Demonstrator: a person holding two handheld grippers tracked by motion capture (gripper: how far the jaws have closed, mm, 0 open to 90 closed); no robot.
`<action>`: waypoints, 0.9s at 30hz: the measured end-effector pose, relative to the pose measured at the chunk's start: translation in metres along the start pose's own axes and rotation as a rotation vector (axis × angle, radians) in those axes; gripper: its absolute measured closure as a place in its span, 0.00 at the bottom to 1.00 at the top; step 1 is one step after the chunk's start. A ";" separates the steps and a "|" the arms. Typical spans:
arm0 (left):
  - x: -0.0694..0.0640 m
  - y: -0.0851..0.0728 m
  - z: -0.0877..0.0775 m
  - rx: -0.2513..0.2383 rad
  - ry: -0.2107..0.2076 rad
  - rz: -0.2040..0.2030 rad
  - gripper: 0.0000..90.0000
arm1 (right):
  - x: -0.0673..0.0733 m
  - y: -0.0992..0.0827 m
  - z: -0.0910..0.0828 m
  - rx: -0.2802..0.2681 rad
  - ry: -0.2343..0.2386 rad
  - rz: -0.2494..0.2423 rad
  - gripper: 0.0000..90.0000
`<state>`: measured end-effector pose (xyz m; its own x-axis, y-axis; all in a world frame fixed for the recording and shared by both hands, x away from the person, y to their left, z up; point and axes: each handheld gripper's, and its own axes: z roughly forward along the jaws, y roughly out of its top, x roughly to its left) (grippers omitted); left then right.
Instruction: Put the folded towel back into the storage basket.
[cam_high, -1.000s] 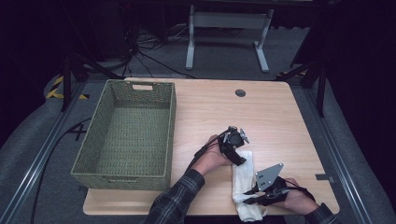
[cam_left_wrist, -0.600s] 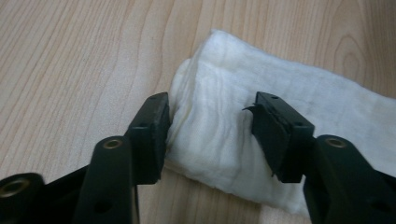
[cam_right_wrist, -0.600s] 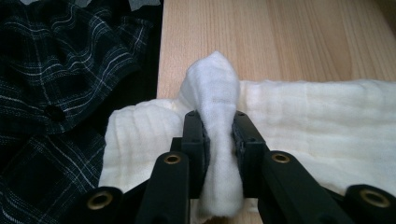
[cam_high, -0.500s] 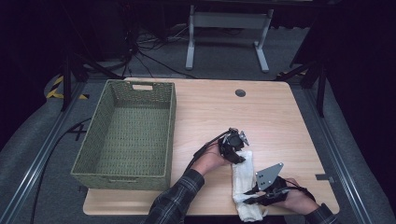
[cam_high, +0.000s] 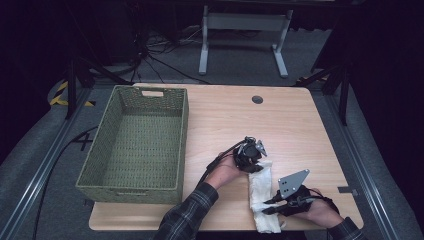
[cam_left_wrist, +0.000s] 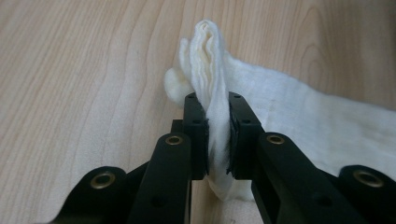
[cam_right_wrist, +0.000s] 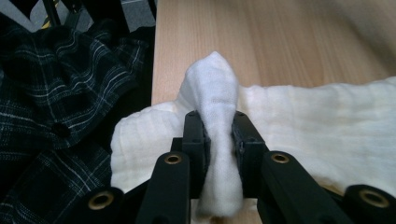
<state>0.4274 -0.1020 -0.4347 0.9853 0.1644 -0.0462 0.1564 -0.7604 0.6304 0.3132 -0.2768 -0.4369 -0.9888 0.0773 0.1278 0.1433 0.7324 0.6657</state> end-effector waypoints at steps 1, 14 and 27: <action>-0.002 0.001 -0.003 -0.010 0.005 -0.008 0.90 | 0.000 0.000 -0.001 -0.003 0.000 0.005 0.88; -0.014 0.009 -0.036 -0.053 0.035 -0.021 0.89 | -0.007 0.023 -0.017 -0.043 -0.022 0.003 0.88; -0.018 0.015 -0.076 -0.065 0.072 -0.024 0.89 | -0.019 0.039 -0.027 -0.084 -0.014 0.008 0.88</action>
<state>0.4070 -0.0684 -0.3658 0.9734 0.2291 -0.0075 0.1733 -0.7138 0.6786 0.3388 -0.2679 -0.3933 -0.9881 0.0927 0.1230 0.1532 0.6726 0.7240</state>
